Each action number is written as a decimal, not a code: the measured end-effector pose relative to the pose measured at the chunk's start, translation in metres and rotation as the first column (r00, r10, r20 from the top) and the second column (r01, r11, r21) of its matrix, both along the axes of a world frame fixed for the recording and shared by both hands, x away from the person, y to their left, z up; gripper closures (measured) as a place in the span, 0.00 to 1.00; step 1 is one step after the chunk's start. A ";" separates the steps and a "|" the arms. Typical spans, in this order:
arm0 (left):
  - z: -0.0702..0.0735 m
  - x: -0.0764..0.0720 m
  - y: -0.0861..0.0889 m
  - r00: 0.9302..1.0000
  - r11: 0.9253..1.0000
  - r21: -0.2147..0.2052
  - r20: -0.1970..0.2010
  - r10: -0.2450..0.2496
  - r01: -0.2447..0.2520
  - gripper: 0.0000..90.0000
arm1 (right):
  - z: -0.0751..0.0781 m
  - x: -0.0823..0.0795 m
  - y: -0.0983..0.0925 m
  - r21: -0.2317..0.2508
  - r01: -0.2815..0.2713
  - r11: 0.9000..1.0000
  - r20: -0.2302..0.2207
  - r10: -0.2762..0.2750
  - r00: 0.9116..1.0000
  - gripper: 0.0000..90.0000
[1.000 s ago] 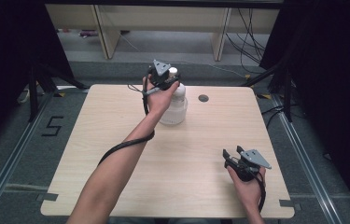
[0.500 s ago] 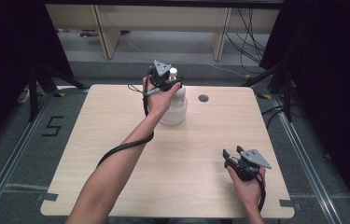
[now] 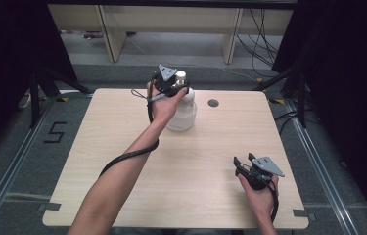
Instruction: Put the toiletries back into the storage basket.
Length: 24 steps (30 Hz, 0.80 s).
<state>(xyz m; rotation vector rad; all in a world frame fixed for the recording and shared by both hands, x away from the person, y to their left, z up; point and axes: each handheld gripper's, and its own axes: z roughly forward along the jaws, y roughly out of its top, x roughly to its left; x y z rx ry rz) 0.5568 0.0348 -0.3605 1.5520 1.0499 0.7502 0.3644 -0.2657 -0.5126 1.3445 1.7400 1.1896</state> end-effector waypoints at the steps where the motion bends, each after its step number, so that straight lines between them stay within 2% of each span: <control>1: -0.001 0.000 0.001 1.000 1.000 0.001 -0.002 0.000 0.000 0.45 | 0.000 0.000 0.000 0.003 0.007 1.000 0.009 -0.007 1.000 0.44; 3: -0.002 -0.001 0.002 1.000 1.000 0.005 -0.007 0.005 -0.005 0.45 | 0.000 -0.001 0.000 -0.005 0.006 1.000 -0.004 -0.006 1.000 0.44; 5: -0.002 -0.002 0.003 1.000 1.000 0.006 -0.008 0.002 -0.002 0.45 | -0.001 0.000 0.000 0.000 0.011 1.000 0.011 -0.011 1.000 0.44; 6: -0.002 -0.003 0.003 1.000 1.000 0.007 -0.009 0.000 0.000 0.45 | 0.000 -0.001 0.000 0.007 0.013 1.000 -0.003 -0.013 1.000 0.44; 16: -0.001 -0.010 0.011 1.000 1.000 0.006 -0.010 -0.006 0.006 0.44 | 0.000 -0.001 0.000 0.006 0.016 1.000 0.001 -0.016 1.000 0.44; 17: -0.002 -0.011 0.012 1.000 1.000 0.006 -0.012 -0.007 0.007 0.44 | 0.000 0.000 0.000 0.000 0.001 1.000 0.001 -0.001 1.000 0.44; 24: -0.001 -0.019 0.017 1.000 1.000 0.012 0.007 -0.019 0.019 0.44 | 0.000 -0.001 0.001 0.012 0.014 1.000 -0.004 -0.014 1.000 0.44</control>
